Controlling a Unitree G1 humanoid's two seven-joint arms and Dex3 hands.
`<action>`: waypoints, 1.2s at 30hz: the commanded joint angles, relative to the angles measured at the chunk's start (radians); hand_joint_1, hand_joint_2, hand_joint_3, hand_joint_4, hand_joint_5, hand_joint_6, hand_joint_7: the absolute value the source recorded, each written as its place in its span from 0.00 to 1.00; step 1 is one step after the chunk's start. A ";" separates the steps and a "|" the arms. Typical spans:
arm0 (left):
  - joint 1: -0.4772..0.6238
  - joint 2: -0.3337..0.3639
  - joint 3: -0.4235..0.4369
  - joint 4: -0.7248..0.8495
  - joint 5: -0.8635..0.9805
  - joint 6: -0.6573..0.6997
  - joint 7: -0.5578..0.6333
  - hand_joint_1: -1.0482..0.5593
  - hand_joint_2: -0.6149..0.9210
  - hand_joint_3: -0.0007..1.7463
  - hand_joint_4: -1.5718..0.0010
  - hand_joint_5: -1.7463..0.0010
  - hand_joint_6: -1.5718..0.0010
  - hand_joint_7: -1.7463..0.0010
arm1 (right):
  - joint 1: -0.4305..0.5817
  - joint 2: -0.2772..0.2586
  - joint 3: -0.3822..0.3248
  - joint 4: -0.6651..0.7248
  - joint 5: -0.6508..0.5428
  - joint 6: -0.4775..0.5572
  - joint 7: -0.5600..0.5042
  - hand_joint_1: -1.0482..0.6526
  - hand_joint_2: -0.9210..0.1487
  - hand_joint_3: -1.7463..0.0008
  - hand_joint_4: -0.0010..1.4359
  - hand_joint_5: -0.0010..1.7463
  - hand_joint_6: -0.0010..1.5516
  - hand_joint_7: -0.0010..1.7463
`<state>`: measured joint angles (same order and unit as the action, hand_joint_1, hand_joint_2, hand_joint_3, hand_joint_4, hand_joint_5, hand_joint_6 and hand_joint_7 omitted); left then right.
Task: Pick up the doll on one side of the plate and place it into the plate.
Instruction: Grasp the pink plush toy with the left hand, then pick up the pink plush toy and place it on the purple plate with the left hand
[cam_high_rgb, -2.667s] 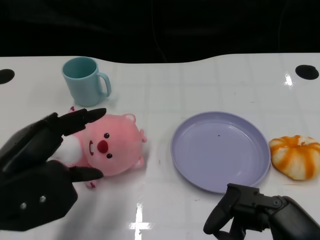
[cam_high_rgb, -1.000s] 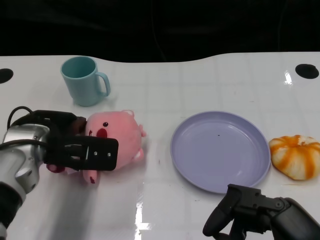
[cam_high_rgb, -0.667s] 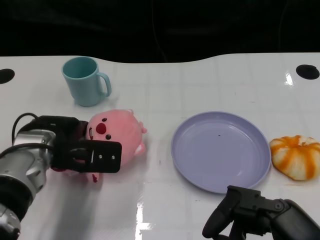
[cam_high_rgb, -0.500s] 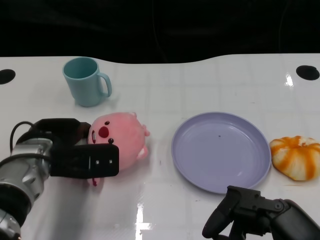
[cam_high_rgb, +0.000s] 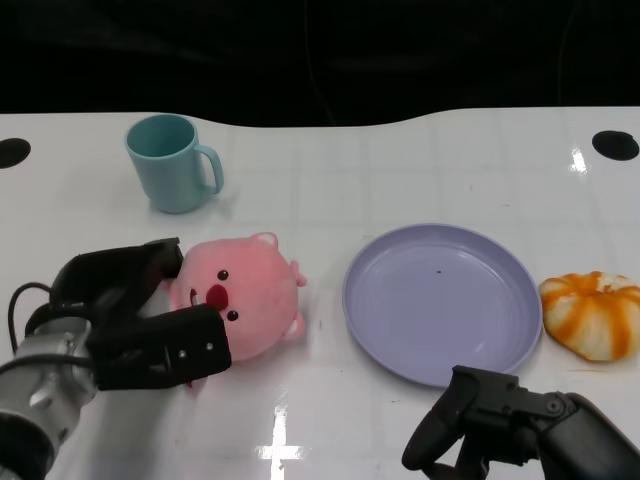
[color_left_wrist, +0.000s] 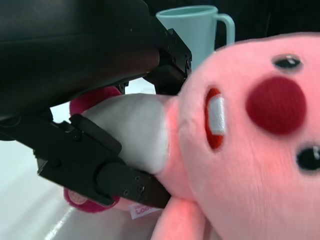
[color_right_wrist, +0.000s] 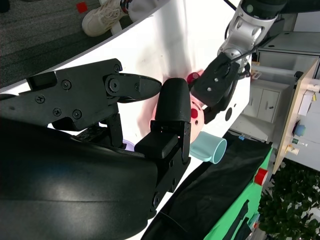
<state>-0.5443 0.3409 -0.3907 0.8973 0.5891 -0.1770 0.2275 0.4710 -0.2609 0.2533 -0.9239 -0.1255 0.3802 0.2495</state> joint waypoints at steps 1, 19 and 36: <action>0.076 -0.034 0.060 -0.096 -0.069 0.058 -0.016 0.52 0.82 0.51 0.38 0.00 0.52 0.00 | -0.005 -0.001 0.002 0.003 0.005 0.011 -0.004 0.47 0.00 0.81 0.46 0.89 0.38 0.72; 0.079 -0.096 0.101 -0.701 -0.129 0.395 -0.334 0.53 0.68 0.73 0.36 0.00 0.49 0.00 | -0.015 -0.006 0.008 0.014 -0.004 0.004 -0.003 0.47 0.00 0.81 0.46 0.88 0.38 0.72; -0.140 -0.300 -0.027 -0.546 -0.085 0.594 -0.385 0.53 0.69 0.67 0.39 0.00 0.54 0.00 | -0.048 0.010 0.053 0.051 -0.026 -0.014 -0.024 0.47 0.00 0.82 0.47 0.88 0.39 0.71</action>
<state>-0.6486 0.0504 -0.4101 0.3380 0.4932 0.4019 -0.1637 0.4169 -0.2483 0.3097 -0.8757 -0.1513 0.3790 0.2315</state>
